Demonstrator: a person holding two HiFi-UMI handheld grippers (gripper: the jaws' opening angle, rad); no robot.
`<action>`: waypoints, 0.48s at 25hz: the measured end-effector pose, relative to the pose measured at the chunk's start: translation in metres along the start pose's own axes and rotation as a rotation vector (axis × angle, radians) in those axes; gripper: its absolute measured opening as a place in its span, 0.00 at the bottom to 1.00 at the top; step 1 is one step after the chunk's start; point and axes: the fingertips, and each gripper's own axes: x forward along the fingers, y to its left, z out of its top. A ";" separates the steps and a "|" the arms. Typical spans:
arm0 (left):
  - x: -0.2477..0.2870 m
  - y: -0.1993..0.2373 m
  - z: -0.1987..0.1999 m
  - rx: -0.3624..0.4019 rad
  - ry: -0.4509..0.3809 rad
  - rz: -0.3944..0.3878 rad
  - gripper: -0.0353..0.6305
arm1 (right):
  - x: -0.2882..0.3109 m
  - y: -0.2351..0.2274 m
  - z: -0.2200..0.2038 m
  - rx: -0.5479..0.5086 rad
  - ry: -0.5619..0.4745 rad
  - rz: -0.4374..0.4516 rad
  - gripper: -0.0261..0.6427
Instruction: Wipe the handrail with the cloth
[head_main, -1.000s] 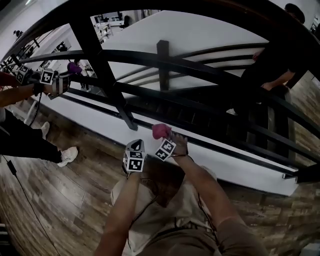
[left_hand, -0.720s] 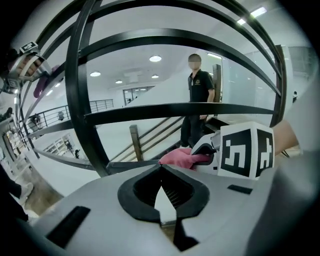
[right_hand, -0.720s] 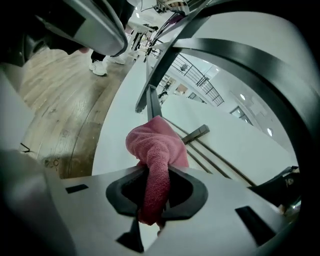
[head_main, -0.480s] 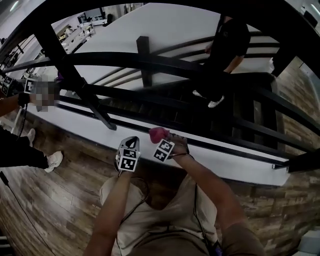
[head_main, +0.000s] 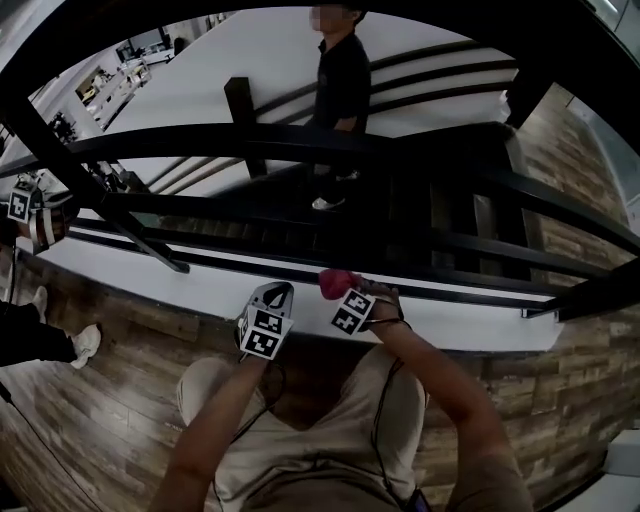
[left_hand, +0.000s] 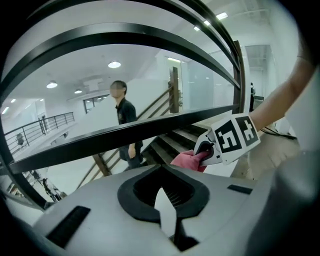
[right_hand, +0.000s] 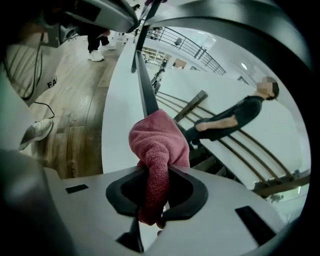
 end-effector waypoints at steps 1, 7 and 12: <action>0.007 -0.013 0.007 0.006 -0.004 -0.020 0.08 | -0.003 -0.005 -0.016 0.036 0.011 0.012 0.15; 0.056 -0.092 0.038 0.022 0.001 -0.133 0.08 | -0.015 -0.028 -0.104 0.145 0.046 0.039 0.15; 0.097 -0.170 0.060 0.092 0.012 -0.253 0.08 | -0.024 -0.043 -0.167 0.195 0.067 -0.033 0.15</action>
